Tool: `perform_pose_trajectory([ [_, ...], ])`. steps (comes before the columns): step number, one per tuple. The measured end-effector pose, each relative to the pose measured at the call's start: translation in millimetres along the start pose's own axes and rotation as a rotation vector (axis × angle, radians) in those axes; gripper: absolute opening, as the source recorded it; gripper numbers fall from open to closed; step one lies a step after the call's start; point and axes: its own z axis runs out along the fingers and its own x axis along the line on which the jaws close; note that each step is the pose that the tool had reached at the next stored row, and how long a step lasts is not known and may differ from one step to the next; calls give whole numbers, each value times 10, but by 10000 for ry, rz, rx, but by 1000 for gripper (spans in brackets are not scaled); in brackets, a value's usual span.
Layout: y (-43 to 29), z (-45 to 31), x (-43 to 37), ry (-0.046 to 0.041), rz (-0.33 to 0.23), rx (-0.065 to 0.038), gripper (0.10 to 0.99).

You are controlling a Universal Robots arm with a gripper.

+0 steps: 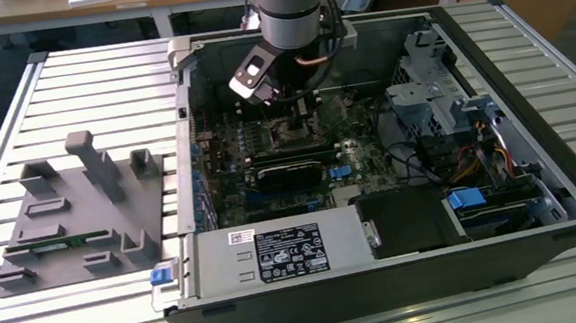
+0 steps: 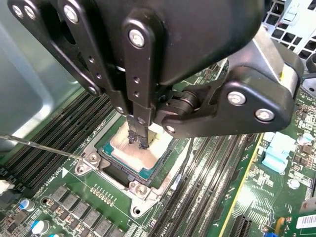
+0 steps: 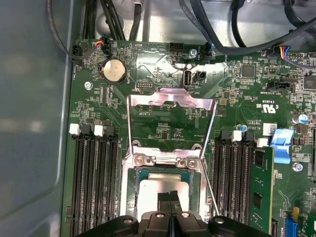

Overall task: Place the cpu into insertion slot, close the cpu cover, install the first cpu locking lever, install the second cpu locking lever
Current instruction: 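Place the cpu into insertion slot, then close the cpu cover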

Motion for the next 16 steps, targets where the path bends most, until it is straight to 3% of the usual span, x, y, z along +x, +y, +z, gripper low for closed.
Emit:
perform_pose_trajectory([
  [8, 0, -13, 0, 3, 0, 1, 106],
  [16, 3, -80, 1, 6, 0, -1, 106],
])
